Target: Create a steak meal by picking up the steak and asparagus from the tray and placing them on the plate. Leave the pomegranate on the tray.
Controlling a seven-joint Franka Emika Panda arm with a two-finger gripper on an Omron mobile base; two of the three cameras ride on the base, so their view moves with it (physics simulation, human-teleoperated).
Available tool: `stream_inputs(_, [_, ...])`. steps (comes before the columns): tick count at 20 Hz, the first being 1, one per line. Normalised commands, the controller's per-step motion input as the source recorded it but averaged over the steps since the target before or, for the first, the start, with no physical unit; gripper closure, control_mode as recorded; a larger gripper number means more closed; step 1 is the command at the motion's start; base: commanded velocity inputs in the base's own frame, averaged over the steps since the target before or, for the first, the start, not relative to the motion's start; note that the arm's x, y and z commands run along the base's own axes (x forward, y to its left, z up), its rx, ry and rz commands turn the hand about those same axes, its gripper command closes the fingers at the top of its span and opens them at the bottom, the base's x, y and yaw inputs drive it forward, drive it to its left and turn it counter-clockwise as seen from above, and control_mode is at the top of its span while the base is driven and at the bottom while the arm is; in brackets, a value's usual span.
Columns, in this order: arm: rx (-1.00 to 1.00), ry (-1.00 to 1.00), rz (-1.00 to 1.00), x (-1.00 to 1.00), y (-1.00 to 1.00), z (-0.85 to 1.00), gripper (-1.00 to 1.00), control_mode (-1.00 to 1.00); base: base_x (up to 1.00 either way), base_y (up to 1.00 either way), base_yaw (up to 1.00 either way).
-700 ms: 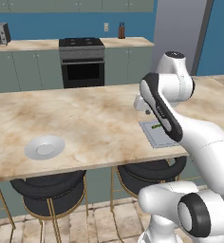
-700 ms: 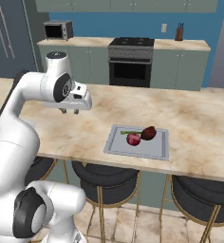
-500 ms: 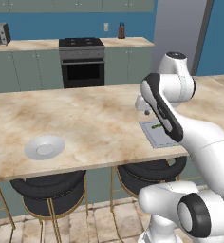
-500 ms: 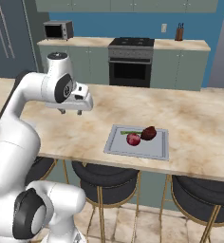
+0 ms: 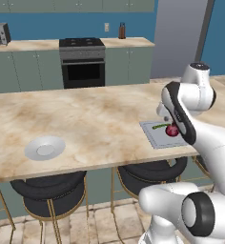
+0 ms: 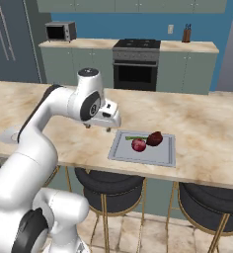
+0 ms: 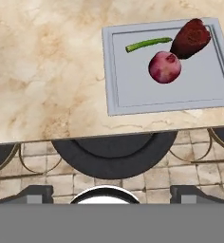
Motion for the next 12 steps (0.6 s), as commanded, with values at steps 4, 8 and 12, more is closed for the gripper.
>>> stream_inputs(4, [0.07, 0.0, -0.14, 0.18, -0.86, -0.22, -1.0, -1.0, 0.0, 0.0, 0.0])
stream_inputs(8, [0.12, 0.0, -0.14, 0.31, -0.71, -0.1, -1.0, -1.0, 0.0, 0.0, 0.0])
stream_inputs(12, [0.13, 0.0, -0.17, 0.4, -0.5, -0.06, -1.0, -1.0, 0.0, 0.0, 0.0])
